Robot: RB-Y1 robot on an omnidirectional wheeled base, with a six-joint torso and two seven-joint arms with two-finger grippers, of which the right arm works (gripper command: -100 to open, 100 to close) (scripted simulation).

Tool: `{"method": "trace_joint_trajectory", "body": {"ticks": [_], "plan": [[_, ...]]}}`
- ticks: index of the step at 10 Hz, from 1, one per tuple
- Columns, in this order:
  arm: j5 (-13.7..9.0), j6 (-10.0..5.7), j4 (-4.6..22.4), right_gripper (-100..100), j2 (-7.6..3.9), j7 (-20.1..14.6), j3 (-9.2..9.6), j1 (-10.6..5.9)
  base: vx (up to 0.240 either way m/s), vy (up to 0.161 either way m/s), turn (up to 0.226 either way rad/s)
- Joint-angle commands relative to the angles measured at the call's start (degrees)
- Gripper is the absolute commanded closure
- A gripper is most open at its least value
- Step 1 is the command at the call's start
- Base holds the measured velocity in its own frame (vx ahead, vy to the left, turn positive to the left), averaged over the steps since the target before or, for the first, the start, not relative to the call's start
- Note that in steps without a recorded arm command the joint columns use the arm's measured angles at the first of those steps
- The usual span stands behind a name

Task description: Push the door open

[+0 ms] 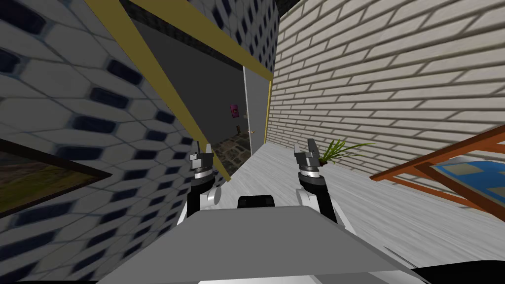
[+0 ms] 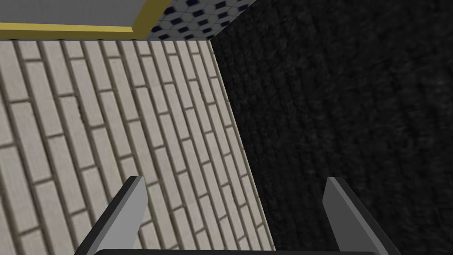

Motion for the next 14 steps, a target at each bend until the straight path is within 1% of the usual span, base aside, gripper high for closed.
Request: {"method": "trace_joint_trajectory", "body": {"ticks": [1, 5, 7, 10, 13, 14], "plan": [[-0.02, -0.25, 1.6, -100, -0.55, -0.07, 1.16, -0.71, 0.142, -0.039, -0.028], [-0.08, -0.87, 5.67, -100, -1.61, -0.25, 4.1, -2.51, 0.214, -0.023, -0.021], [-0.12, -1.27, 8.3, -100, -2.19, -0.37, 6.0, -3.68, 0.208, -0.047, -0.027], [-0.16, -1.67, 10.91, -100, -2.64, -0.48, 7.89, -4.83, 0.15, -0.023, -0.016], [-0.22, -2.31, 15.09, -100, -3.3, -0.67, 10.91, -6.68, 0.165, -0.023, -0.028], [-0.23, -2.43, 15.85, -100, -3.4, -0.7, 11.45, -7.02, 0.163, -0.034, -0.017]]}}
